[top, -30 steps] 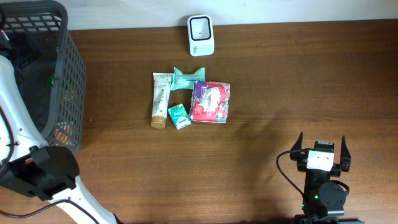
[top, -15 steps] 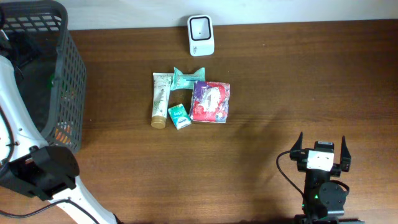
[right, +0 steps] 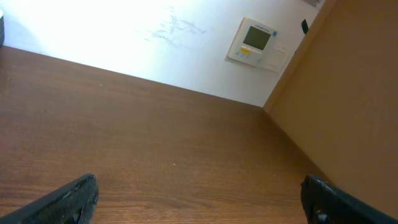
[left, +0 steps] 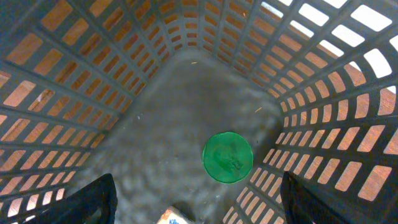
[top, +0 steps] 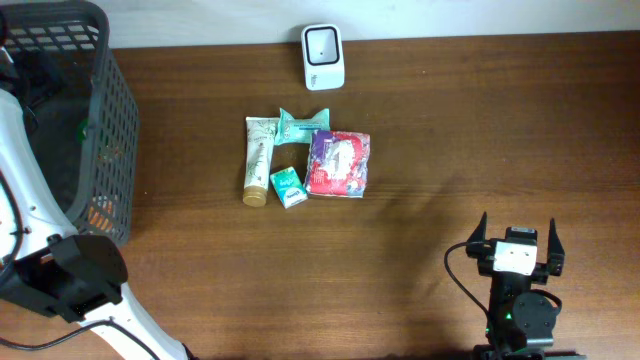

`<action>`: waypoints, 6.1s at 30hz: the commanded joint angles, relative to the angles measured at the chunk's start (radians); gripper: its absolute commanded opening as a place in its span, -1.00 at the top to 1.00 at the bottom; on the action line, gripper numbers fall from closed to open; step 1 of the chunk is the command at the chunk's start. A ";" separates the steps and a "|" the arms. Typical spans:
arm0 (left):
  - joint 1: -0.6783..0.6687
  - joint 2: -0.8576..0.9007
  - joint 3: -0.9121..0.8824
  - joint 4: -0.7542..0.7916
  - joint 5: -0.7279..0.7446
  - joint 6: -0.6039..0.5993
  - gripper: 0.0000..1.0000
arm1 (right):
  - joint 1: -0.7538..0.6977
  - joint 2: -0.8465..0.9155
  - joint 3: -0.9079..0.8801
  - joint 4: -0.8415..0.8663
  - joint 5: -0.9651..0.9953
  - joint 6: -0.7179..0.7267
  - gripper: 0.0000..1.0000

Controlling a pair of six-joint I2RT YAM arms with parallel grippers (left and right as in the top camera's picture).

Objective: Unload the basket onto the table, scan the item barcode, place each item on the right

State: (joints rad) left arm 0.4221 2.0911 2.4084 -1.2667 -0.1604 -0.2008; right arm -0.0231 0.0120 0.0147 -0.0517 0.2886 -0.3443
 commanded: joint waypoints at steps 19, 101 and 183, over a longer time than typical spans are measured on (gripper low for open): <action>0.044 0.044 -0.005 -0.068 -0.057 -0.051 -0.64 | -0.005 -0.006 -0.009 -0.001 0.011 0.001 -0.97; -0.551 0.048 0.275 -0.418 0.310 -0.128 1.00 | -0.005 -0.006 -0.009 -0.001 0.011 0.001 -0.97; -0.142 0.046 0.714 -0.263 0.197 -0.186 -0.99 | -0.005 -0.006 -0.009 -0.001 0.011 0.001 -0.97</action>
State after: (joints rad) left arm 0.2577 2.1139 3.1256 -1.5360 0.0509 -0.4034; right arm -0.0231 0.0120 0.0147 -0.0517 0.2886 -0.3447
